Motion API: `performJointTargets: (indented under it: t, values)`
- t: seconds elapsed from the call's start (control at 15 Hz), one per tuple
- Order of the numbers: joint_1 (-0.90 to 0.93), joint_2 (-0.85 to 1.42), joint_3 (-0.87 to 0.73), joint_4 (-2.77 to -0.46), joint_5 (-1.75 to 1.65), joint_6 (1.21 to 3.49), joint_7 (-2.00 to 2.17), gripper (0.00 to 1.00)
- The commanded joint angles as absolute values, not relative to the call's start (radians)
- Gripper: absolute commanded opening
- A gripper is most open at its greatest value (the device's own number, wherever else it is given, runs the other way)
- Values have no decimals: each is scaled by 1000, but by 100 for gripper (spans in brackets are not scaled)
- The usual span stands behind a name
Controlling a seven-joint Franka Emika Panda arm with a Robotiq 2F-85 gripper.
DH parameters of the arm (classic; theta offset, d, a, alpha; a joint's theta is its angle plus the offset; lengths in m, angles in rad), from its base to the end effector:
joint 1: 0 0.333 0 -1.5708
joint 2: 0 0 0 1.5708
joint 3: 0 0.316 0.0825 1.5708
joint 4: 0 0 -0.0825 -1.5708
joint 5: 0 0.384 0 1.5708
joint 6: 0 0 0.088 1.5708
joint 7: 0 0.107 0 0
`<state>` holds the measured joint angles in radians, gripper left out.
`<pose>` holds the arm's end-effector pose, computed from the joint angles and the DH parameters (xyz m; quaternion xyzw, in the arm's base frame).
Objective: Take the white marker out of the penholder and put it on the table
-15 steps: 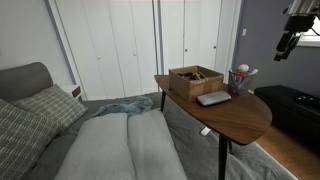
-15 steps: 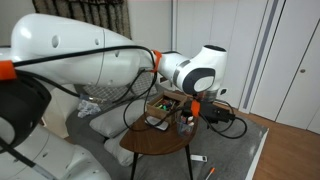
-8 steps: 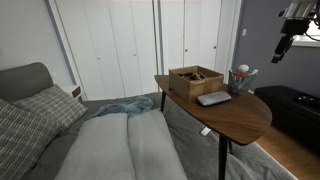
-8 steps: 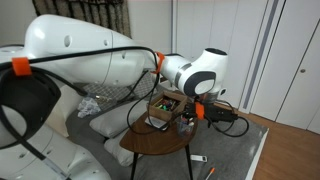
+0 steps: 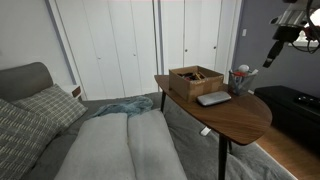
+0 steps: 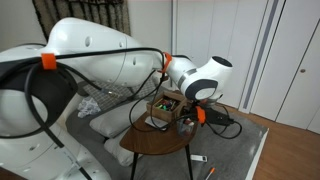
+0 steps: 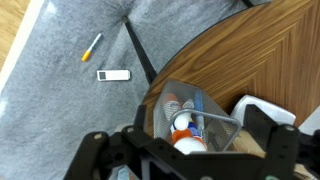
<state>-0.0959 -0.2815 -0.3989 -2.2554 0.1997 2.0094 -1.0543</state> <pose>0.4173 -0.2213 0.4726 -0.9601 -0.2394 -0.1036 0.1004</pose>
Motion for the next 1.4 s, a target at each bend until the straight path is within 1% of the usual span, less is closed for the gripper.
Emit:
performJointTargets:
  t: [0.0,0.07,0.13,0.2,0.33,0.6,0.8,0.93,1.0,1.07,1.33]
  values:
    - [-112,-238,-397,-2206,279,1943,-1123,86]
    - [-118,-229,-393,-2198,279,1928,-1119,84]
    - [-125,-222,-389,-2193,275,1920,-1109,79]
    - [-129,-216,-390,-2187,278,1909,-1112,79]
    - [-136,-209,-388,-2181,282,1903,-1109,75]
    - [-145,-202,-383,-2182,311,1929,-1104,74]
    - [-147,-197,-381,-2179,342,1939,-1111,66]
    - [-151,-195,-380,-2176,348,1941,-1107,64]
    - [-152,-195,-379,-2177,351,1942,-1105,61]
    - [-152,-195,-378,-2178,351,1944,-1103,62]
    - [-154,-195,-377,-2176,349,1942,-1100,60]
